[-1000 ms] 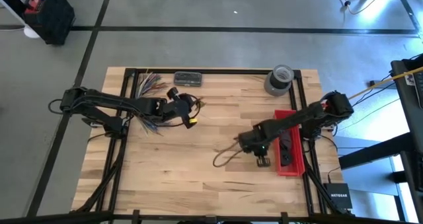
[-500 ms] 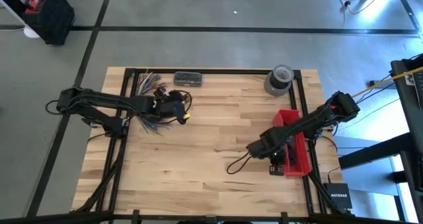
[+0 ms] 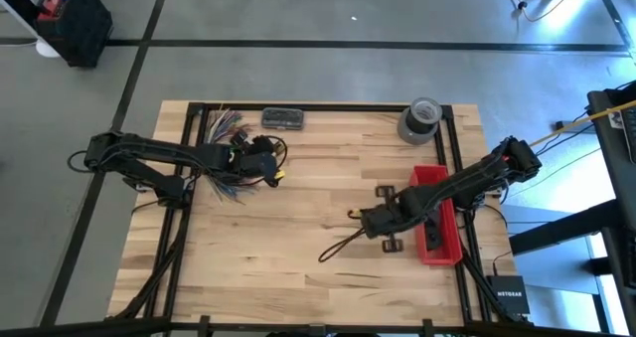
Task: Coil cords
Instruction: Coil the yellow wire onto the black spool
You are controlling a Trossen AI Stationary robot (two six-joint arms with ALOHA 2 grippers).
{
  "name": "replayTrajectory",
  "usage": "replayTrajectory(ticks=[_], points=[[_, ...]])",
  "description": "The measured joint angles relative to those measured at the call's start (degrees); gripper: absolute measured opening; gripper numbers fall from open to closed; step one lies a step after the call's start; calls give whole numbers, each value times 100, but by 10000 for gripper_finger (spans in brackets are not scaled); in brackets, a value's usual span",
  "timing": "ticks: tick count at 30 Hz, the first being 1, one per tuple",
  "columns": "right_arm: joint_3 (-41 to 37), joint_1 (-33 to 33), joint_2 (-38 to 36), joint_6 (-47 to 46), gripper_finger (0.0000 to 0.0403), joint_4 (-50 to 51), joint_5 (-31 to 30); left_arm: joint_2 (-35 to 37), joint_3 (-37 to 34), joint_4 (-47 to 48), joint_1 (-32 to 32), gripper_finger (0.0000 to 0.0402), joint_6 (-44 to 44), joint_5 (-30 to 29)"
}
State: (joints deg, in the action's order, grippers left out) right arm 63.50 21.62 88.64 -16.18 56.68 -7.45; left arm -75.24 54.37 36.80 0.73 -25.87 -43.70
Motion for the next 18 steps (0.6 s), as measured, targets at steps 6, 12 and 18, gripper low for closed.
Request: replayTrajectory(ticks=[6,12,18], points=[[-477,-465,143,1191,131,-2938,-1073,0,0,-81,0,0,78,105],[-845,-1080,717,2201,162,-4972,-255,0,0,-81,-2,0,79,115],[-850,-1603,1529,2401,152,-5726,447,0,0,-73,-2,0,127,113]])
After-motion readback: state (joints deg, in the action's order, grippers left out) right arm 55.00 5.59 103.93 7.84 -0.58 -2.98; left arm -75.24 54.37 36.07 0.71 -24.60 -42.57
